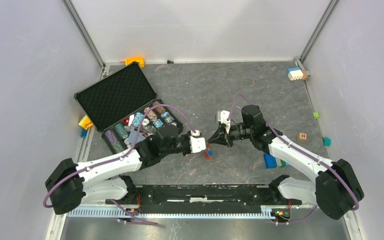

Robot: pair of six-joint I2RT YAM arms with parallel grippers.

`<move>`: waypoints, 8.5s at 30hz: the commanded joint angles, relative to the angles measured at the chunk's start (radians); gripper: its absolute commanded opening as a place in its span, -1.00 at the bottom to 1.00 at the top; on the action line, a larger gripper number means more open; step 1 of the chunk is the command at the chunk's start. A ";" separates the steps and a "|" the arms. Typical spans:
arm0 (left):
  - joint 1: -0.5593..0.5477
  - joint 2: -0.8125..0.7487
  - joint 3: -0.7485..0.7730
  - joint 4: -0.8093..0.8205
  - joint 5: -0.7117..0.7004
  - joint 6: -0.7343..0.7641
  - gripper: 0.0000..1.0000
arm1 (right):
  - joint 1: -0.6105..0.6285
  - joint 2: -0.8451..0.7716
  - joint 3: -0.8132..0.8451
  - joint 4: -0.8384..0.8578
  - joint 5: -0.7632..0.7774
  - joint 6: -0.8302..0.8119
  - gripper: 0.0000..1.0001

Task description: Put the keys on the keyring

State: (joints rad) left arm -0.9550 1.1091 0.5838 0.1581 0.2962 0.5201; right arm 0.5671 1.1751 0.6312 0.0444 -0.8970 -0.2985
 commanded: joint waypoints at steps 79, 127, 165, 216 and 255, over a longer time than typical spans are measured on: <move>0.039 -0.075 -0.046 0.099 0.277 0.037 -0.95 | -0.021 -0.052 0.036 -0.061 -0.091 -0.134 -1.00; 0.114 -0.063 -0.066 0.207 0.443 -0.072 -0.96 | -0.004 -0.034 -0.021 0.029 -0.162 -0.084 -0.99; 0.166 -0.056 -0.086 0.278 0.568 -0.137 -0.96 | 0.017 -0.130 0.138 -0.336 -0.042 -0.373 -0.07; 0.332 0.096 -0.157 1.004 0.589 -0.777 -0.96 | 0.017 -0.127 0.243 -0.251 -0.033 -0.192 -0.30; 0.333 0.132 -0.171 1.069 0.597 -0.792 -0.96 | 0.017 -0.080 0.190 -0.116 -0.124 -0.073 -0.93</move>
State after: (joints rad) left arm -0.6277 1.2434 0.4095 1.1416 0.8940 -0.2462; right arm 0.5865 1.0954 0.8314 -0.1047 -1.0161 -0.3824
